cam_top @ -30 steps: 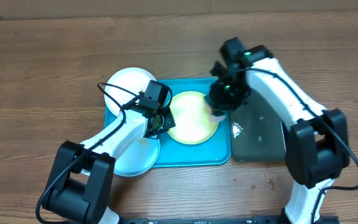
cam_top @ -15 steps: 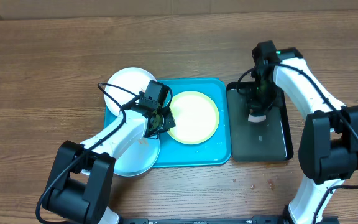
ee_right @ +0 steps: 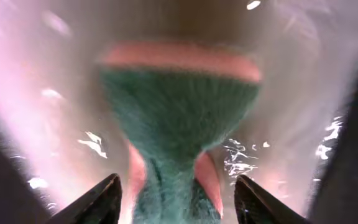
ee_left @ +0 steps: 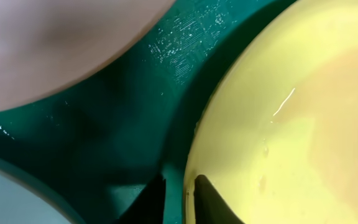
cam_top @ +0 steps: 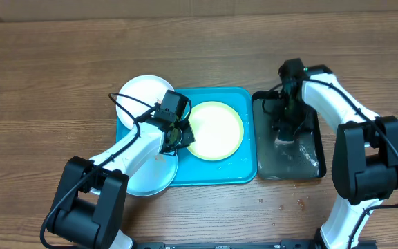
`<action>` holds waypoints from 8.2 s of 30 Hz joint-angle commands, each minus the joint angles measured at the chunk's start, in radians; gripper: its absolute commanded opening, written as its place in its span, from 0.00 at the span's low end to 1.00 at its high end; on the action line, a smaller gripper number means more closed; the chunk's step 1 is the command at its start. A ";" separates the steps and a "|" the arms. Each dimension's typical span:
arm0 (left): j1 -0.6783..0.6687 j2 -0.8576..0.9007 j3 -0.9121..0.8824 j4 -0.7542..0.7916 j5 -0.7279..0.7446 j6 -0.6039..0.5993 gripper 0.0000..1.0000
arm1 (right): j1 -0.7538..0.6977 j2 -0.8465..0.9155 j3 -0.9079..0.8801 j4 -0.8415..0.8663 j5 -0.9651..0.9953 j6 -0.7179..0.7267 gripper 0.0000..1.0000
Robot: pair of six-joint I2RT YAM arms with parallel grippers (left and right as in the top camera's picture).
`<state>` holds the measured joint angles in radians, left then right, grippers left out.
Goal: Clean dirty plates on tray and stack at the side
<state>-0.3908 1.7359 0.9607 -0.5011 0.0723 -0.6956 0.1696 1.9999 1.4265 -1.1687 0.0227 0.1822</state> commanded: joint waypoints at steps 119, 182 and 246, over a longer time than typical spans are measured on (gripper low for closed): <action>-0.812 0.010 0.639 -0.083 -1.216 0.608 0.04 | -0.432 -0.029 0.197 0.140 -0.001 0.005 1.00; 0.203 0.010 0.625 -0.586 0.029 0.090 0.04 | -0.432 -0.029 0.197 0.140 -0.001 0.005 1.00; 0.893 0.003 0.192 -0.205 -0.152 0.177 0.04 | -0.432 -0.029 0.197 0.140 -0.001 0.005 1.00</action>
<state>0.5159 1.7618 1.1625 -0.7109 -0.0971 -0.5579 -0.2604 1.9945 1.6104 -1.0332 0.0154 0.1837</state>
